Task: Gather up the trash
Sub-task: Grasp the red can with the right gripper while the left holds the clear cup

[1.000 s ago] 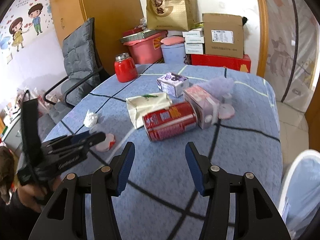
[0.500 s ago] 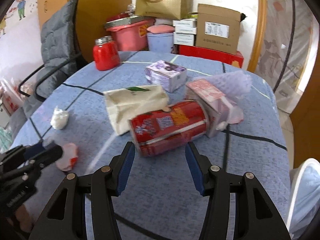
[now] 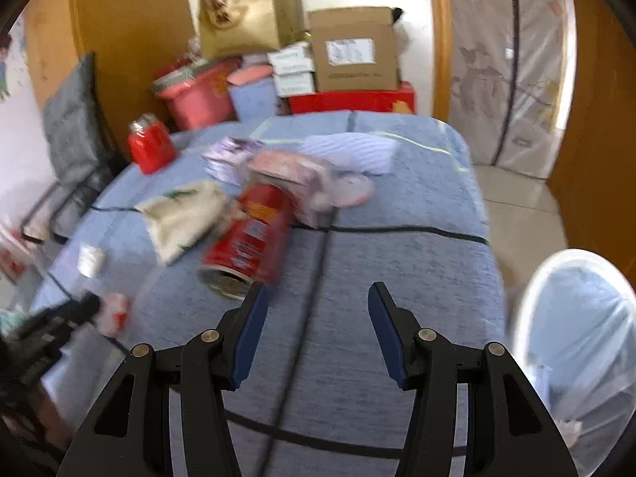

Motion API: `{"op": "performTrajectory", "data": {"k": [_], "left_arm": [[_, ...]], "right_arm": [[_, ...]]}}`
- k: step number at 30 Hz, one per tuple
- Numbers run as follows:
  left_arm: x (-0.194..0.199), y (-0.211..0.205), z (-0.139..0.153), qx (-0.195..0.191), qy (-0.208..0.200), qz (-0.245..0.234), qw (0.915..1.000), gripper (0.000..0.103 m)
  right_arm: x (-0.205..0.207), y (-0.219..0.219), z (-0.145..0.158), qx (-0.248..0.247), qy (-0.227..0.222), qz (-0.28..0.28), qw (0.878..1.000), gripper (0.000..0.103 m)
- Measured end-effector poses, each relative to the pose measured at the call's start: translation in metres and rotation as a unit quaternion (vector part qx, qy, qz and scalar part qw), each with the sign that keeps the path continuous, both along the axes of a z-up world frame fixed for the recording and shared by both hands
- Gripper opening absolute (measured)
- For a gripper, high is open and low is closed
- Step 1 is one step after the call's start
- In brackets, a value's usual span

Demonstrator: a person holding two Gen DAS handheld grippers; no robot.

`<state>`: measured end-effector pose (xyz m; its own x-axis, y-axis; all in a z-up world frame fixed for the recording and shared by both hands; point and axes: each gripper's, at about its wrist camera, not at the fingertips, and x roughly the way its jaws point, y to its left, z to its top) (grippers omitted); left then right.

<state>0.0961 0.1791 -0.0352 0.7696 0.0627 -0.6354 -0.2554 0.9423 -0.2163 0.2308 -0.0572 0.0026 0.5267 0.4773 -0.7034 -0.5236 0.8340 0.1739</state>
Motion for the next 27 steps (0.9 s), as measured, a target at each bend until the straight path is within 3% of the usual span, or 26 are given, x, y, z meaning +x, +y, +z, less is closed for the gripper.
{"op": "performTrajectory", "data": {"k": [5, 10, 19, 27], "left_arm": [[-0.001, 0.0, 0.003, 0.002, 0.0, 0.003, 1.0, 0.031], [-0.003, 0.005, 0.004, 0.003, 0.0, 0.006, 1.0, 0.031], [0.005, 0.006, -0.003, -0.002, 0.006, 0.0, 1.0, 0.031], [0.005, -0.004, -0.002, 0.003, 0.005, -0.01, 0.9999, 0.031]], "right_arm": [[-0.001, 0.038, 0.001, 0.016, -0.006, 0.021, 1.0, 0.054], [0.011, 0.059, -0.013, 0.0, 0.001, 0.006, 1.0, 0.054], [0.019, 0.061, -0.031, -0.008, 0.032, 0.013, 0.999, 0.056], [0.006, 0.039, -0.024, 0.01, 0.02, 0.023, 0.999, 0.055]]}}
